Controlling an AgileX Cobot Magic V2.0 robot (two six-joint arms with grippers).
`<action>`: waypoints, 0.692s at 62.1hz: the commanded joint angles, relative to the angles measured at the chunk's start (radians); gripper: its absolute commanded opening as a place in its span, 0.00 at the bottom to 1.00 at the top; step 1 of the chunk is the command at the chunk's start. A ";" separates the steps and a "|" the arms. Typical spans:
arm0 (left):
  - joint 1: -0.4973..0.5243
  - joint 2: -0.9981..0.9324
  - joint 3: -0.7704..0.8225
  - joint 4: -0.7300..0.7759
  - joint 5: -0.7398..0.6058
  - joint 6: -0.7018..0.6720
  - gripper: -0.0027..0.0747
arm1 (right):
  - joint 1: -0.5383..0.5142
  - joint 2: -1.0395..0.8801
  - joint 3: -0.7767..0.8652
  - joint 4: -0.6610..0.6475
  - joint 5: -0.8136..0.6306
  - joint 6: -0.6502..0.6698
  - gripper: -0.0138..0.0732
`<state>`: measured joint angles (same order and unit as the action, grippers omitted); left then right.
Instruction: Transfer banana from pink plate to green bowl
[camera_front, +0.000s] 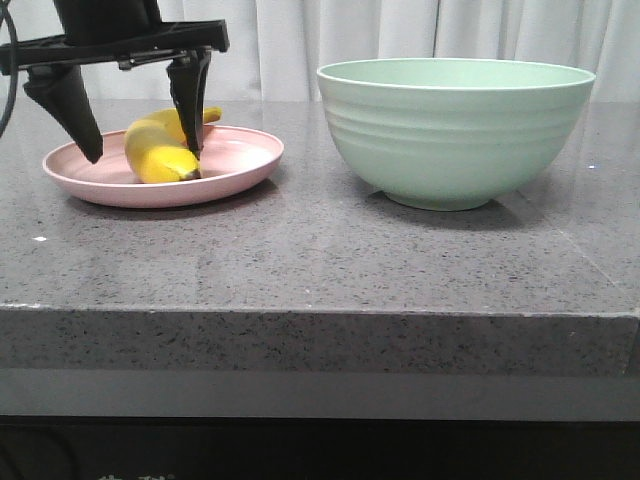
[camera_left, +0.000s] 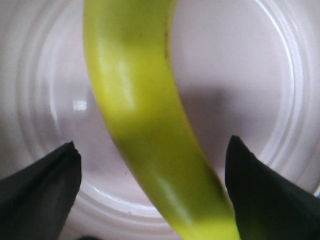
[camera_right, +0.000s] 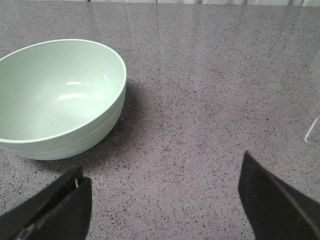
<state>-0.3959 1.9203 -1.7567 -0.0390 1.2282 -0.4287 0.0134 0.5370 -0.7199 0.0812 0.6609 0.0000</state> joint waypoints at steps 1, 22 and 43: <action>-0.010 -0.044 -0.032 -0.012 -0.026 -0.034 0.77 | -0.002 0.015 -0.027 -0.006 -0.089 -0.012 0.86; -0.010 -0.037 -0.032 -0.016 -0.022 -0.038 0.77 | -0.002 0.015 -0.027 -0.006 -0.089 -0.012 0.86; -0.010 -0.032 -0.032 -0.010 -0.055 -0.038 0.77 | -0.002 0.015 -0.027 -0.006 -0.089 -0.012 0.86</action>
<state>-0.3974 1.9324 -1.7585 -0.0461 1.1994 -0.4570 0.0134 0.5370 -0.7199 0.0812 0.6593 0.0000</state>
